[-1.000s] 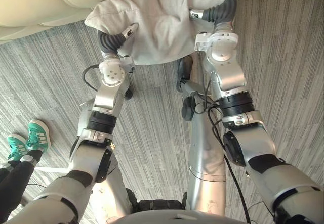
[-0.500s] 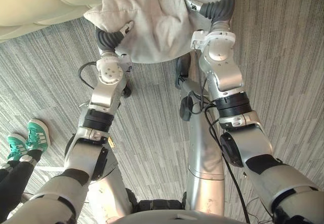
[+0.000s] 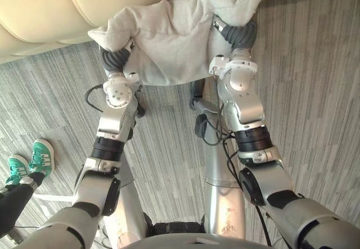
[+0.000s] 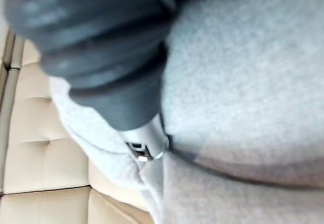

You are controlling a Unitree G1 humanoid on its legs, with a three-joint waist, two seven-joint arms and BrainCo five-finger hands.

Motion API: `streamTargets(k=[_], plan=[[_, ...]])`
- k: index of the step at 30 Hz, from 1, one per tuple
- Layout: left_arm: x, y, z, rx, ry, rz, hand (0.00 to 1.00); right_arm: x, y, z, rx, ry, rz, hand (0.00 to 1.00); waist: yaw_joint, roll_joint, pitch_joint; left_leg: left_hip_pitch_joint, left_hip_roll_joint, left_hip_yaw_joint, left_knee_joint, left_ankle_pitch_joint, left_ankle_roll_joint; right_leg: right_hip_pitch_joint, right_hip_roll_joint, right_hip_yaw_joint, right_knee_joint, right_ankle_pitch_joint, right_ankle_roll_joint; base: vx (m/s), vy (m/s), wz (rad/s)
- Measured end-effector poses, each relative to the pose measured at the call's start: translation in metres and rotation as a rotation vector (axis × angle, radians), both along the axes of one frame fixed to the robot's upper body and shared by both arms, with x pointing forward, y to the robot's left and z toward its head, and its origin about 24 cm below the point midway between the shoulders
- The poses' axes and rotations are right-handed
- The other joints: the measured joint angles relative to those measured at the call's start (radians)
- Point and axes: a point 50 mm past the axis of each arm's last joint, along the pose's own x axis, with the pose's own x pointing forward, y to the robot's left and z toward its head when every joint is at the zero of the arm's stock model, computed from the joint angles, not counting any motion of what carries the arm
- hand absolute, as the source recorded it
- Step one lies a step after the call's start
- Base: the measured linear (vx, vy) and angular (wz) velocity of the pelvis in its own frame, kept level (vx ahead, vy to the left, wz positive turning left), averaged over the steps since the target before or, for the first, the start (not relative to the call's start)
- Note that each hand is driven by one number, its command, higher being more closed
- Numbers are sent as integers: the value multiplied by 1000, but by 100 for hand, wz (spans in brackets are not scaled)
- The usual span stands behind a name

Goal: Pick up cushions and gather them together orderly.

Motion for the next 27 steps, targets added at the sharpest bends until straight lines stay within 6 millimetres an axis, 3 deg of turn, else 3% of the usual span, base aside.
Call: streamTargets(k=[4,9,13,16,18,24,27], plan=[[-12,-2,-11,-62,6,0,100,-6,-1,-19,22,38,7,100,8,-1,-2,125,-7,-2,-47,6,-3,141,1,-24,-58,2,-4,-9,-55,7],[-29,-3,-39,-115,67,8,100,-26,-2,-55,100,84,52,100,15,-2,-13,322,-22,-8,-82,-19,-13,354,-3,-45,-105,-25,-3,63,-33,10],[-49,2,-76,-113,165,21,100,-44,-1,-102,102,209,81,100,23,-5,-97,466,-41,-7,-110,-49,-25,504,-14,-53,-136,-56,3,106,23,10],[-67,10,-93,-113,203,40,100,-59,1,-131,86,298,116,100,29,-4,-110,601,-50,-2,-122,-71,-30,642,-15,-54,-159,-71,20,159,37,5],[-79,16,-107,-100,244,54,100,-72,4,-154,85,378,150,100,35,-5,-180,658,-61,2,-157,-73,-28,711,-15,-60,-214,-67,27,136,48,6],[-110,26,-136,-100,337,73,100,-89,9,-182,103,483,217,100,55,-21,-282,829,-92,55,-277,-69,-34,885,-12,-42,-404,-3,51,115,49,-9],[-114,28,-142,-100,359,76,100,-88,10,-189,93,514,227,100,56,-28,-286,864,-110,31,-279,-69,-31,925,-11,-23,-429,12,54,57,64,-16]])
